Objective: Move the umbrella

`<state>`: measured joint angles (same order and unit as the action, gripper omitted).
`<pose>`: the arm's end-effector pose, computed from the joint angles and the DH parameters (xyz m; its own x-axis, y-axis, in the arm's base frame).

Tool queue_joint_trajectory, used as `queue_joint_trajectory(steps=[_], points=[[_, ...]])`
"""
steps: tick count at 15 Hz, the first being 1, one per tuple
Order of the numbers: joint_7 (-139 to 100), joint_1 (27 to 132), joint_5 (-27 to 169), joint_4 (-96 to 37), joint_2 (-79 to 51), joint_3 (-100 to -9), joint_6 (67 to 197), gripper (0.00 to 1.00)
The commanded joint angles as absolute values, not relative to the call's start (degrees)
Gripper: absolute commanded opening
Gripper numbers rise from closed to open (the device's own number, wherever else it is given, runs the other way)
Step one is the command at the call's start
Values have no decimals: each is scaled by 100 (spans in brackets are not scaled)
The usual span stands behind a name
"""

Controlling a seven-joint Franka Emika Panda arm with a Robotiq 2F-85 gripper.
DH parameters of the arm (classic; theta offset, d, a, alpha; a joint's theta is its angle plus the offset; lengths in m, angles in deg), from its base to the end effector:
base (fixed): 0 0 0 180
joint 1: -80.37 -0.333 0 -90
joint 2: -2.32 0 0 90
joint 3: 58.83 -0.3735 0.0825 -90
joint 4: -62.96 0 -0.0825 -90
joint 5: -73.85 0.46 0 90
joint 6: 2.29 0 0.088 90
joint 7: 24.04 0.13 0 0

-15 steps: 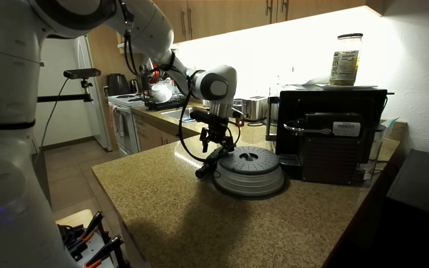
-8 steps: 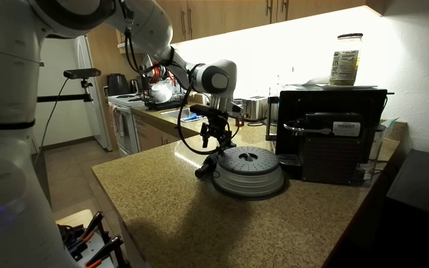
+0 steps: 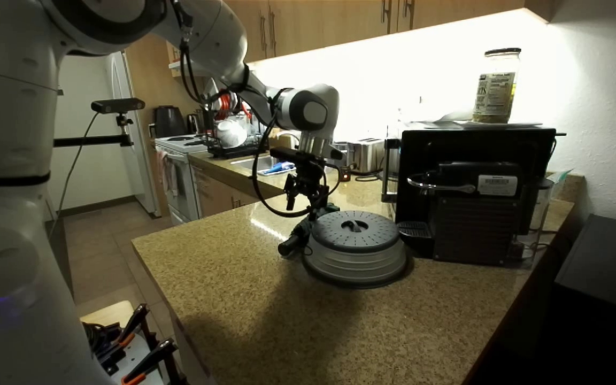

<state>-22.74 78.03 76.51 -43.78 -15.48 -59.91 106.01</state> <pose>0.6652 0.0437 0.3213 0.9595 0.0208 -0.2809 0.0106 -0.9992 -0.0376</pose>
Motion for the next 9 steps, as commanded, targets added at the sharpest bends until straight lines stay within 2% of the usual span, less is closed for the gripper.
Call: queue_joint_trajectory(steps=[1, 9], points=[[-2171, 7784, 7686, -4402, -1567, -6030, 10417, 100], [-2027, 7798, 7741, -4483, -1635, -6006, 10265, 100]])
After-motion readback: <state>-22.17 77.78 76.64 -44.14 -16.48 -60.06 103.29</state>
